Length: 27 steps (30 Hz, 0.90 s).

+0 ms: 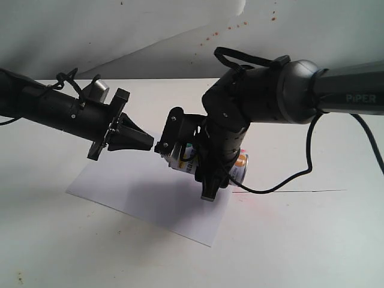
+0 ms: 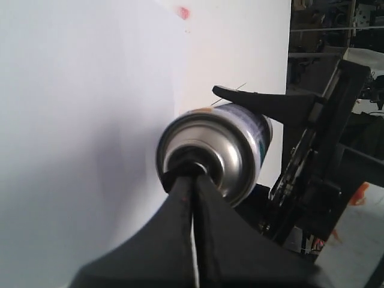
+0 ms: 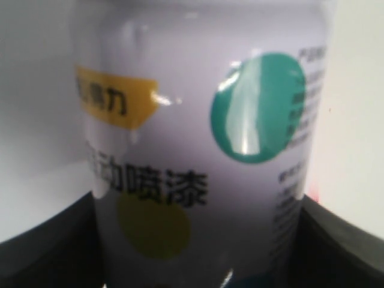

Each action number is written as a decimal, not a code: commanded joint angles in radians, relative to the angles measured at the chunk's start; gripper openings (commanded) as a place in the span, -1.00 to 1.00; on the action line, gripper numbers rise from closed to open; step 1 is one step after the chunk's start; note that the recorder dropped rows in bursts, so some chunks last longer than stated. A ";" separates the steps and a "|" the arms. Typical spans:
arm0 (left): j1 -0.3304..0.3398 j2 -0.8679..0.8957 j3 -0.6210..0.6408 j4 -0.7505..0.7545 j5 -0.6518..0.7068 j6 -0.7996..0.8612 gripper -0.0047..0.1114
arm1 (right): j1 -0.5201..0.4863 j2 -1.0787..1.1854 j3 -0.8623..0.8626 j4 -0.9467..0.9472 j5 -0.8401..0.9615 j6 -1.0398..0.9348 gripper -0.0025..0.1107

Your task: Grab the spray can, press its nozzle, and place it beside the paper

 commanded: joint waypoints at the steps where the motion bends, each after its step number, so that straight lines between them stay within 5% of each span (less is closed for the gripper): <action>1: -0.008 0.025 -0.007 -0.038 0.010 0.012 -0.92 | -0.002 -0.015 -0.010 -0.004 -0.009 -0.001 -0.96; 10: -0.008 0.056 -0.007 -0.117 0.030 0.062 -0.92 | -0.002 -0.015 -0.010 -0.004 -0.016 -0.001 -0.96; 27: 0.005 0.056 -0.007 -0.018 0.014 0.054 -0.92 | -0.002 -0.015 -0.010 -0.004 -0.013 -0.001 -0.96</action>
